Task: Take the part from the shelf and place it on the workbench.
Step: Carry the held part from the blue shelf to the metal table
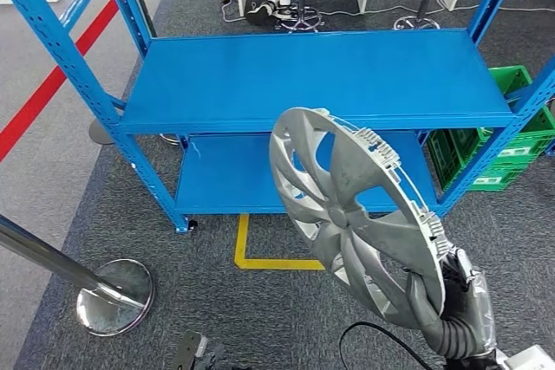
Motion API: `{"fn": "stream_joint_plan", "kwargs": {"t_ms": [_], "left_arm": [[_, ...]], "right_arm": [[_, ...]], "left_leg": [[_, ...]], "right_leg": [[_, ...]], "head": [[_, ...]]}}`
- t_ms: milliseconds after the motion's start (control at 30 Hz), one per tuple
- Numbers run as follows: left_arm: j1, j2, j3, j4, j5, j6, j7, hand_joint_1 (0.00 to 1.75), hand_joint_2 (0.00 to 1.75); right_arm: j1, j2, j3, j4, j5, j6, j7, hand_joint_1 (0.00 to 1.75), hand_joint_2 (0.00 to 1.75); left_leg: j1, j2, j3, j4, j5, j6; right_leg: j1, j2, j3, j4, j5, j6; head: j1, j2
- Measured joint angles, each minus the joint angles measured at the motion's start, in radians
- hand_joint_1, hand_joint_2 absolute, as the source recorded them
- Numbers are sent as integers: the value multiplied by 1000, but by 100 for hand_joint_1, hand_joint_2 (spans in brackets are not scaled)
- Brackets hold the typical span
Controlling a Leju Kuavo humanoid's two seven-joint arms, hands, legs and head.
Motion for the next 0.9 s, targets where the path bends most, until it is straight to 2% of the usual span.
{"fn": "stream_joint_plan", "kwargs": {"t_ms": [33,67,133,167,200,233,267,300,333,367,400,467,500,533,567,600,633,667,700,733,767,800,833,867,900], "left_arm": [[0,0,0,0,4,0,6,0,175],[0,0,0,0,9,-1,13,0,175],[-1,0,1,0,16,-2,26,0,175],[-1,0,1,0,17,-2,29,0,175],[-1,0,1,0,17,-2,31,0,175],[-1,-1,1,0,17,-2,32,0,175],[0,-1,1,0,17,-2,33,0,175],[1,-1,1,0,17,-3,33,0,175],[2,-2,1,0,17,-4,33,0,175],[3,-1,1,0,17,-4,33,0,175],[3,-1,1,0,17,-5,33,0,175],[2,-1,1,0,17,-6,34,0,175],[2,-1,1,0,17,-6,34,0,175],[2,-1,1,0,17,-6,34,0,175],[2,-1,1,0,17,-6,34,0,175],[2,-1,1,0,17,-6,34,0,175],[2,-1,1,0,17,-6,34,0,175],[2,-1,1,0,17,-7,34,0,175],[2,0,1,0,17,-7,34,0,175],[1,0,1,0,17,-7,34,0,175],[2,1,1,0,17,-7,34,0,175],[3,2,1,0,17,-7,34,0,175],[4,2,1,0,17,-7,34,0,175],[4,3,1,0,17,-7,34,0,175],[5,4,1,0,17,-7,34,0,175]], "right_arm": [[1,0,1,0,23,-9,1,175,175],[2,-1,2,0,51,-20,2,175,175],[8,-5,8,0,92,-36,6,175,175],[11,-9,12,-1,99,-39,7,175,175],[15,-13,14,-2,101,-41,8,175,175],[18,-16,16,-4,103,-44,7,175,175],[20,-19,17,-7,106,-48,7,175,175],[24,-22,18,-9,110,-52,6,175,175],[29,-25,19,-11,113,-55,6,175,175],[33,-27,20,-12,115,-57,6,175,175],[36,-29,21,-13,116,-58,6,175,175],[38,-31,23,-13,116,-58,6,175,175],[39,-32,24,-13,116,-58,6,175,175],[41,-32,25,-13,116,-58,7,175,175],[42,-33,26,-13,116,-59,7,175,175],[42,-34,26,-13,116,-59,7,175,175],[41,-35,27,-13,116,-59,7,175,175],[41,-36,28,-15,117,-59,7,175,175],[40,-36,29,-16,117,-59,7,175,175],[40,-37,30,-18,117,-60,7,175,175],[41,-37,31,-19,117,-60,7,175,175],[41,-38,31,-20,117,-60,6,175,175],[41,-38,32,-20,117,-61,7,175,175],[41,-38,32,-21,117,-61,7,175,175],[41,-39,32,-21,117,-61,7,175,175]], "left_leg": [[0,0,7,21,9,1],[0,0,32,6,34,3],[-2,0,126,-111,83,15],[-4,0,178,-187,89,23],[-6,0,216,-248,85,29],[-8,0,235,-286,78,33],[-9,0,237,-305,77,37],[-8,1,230,-310,83,40],[-6,2,222,-312,92,44],[-3,3,214,-315,101,49],[0,4,206,-316,110,53],[-1,5,187,-311,126,56],[-1,6,176,-308,133,55],[-1,6,164,-303,140,54],[0,6,151,-298,147,52],[1,6,137,-291,153,49],[2,5,123,-282,159,45],[2,4,110,-273,164,40],[1,3,101,-266,171,34],[0,2,95,-262,178,30],[-2,1,90,-260,187,26],[-2,1,84,-261,194,22],[-1,0,75,-256,186,17],[0,0,65,-239,159,11],[1,1,52,-204,114,4]], "right_leg": [[1,0,-14,3,8,0],[1,0,-27,6,16,2],[4,0,-48,10,30,6],[6,0,-55,11,38,10],[7,0,-62,12,46,15],[7,-1,-69,13,55,20],[7,-2,-75,12,65,26],[5,-2,-84,13,69,31],[5,-1,-93,20,58,36],[5,0,-104,43,30,41],[3,1,-118,87,-14,46],[1,2,-145,218,-104,55],[0,2,-150,273,-122,58],[-1,2,-144,302,-119,60],[-2,2,-121,295,-95,62],[-4,2,-81,252,-65,64],[-5,2,-34,187,-51,68],[-5,5,17,112,-50,68],[-5,7,48,59,-57,65],[-3,11,62,28,-69,60],[-1,13,64,20,-69,51],[-2,12,51,25,-62,41],[-3,11,40,27,-54,32],[-5,10,27,28,-43,21],[-6,8,13,28,-31,12]], "head": [[0,0],[0,0],[0,0],[0,0],[1,0],[1,0],[1,0],[0,0],[0,0],[2,0],[5,0],[9,0],[10,0],[10,0],[10,0],[10,0],[11,0],[10,0],[10,0],[10,0],[10,0],[10,0],[10,0],[8,0],[4,0]]}}
